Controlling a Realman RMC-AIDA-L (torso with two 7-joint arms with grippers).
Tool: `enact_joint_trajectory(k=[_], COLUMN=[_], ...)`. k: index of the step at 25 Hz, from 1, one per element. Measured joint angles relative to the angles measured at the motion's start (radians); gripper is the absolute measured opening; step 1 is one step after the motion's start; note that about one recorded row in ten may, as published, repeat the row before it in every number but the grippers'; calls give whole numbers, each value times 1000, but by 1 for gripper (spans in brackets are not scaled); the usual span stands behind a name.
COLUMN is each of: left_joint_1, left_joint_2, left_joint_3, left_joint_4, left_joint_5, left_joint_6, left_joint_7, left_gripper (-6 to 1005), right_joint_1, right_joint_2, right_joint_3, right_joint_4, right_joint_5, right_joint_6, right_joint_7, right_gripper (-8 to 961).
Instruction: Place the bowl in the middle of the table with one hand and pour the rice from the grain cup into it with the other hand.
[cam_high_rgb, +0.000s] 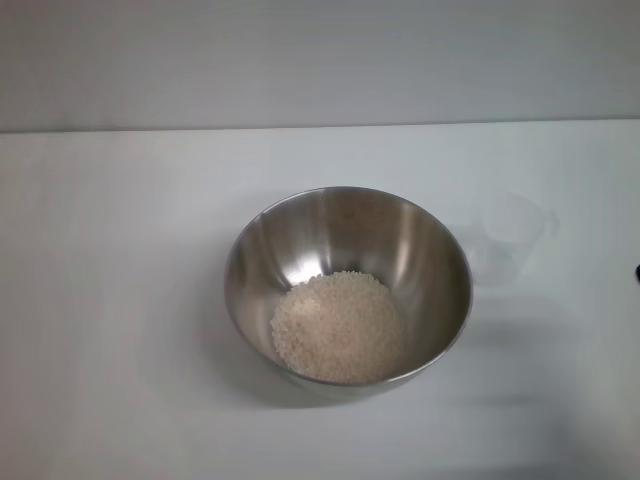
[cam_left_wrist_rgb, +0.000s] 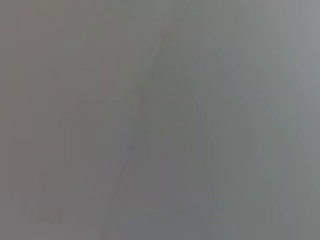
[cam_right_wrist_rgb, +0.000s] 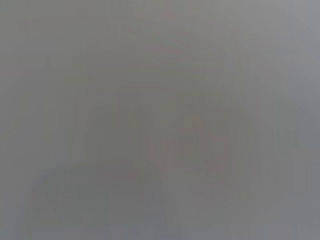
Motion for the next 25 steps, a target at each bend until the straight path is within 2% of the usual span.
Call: enact_joint_trajectory(k=[4, 7, 12, 14, 19, 25], left_joint_1=[0, 0, 0, 0, -2, -3], left_joint_2=[-5, -5, -12, -14, -15, -16], left_joint_3=[-12, -13, -33, -45, -63, -77], left_joint_4=[20, 22, 22, 22, 24, 24], left_joint_5=[0, 0, 0, -1, -1, -2], left_joint_6=[-6, -16, -44, -58, -62, -64], left_joint_7=[51, 84, 156, 182, 209, 217], left_gripper=[649, 651, 657, 684, 811, 851], right_joint_1=[55, 71, 85, 88, 97, 106], right_joint_2=[0, 0, 0, 0, 0, 2], right_joint_3=[10, 17, 44, 67, 93, 107], right_joint_4=[-66, -80, -98, -106, -113, -130], right_joint_5=[7, 8, 8, 9, 9, 10], right_joint_6=[-42, -53, -62, -65, -66, -64], right_joint_7=[72, 73, 76, 77, 77, 74], right_gripper=[158, 165, 395, 621, 672, 672])
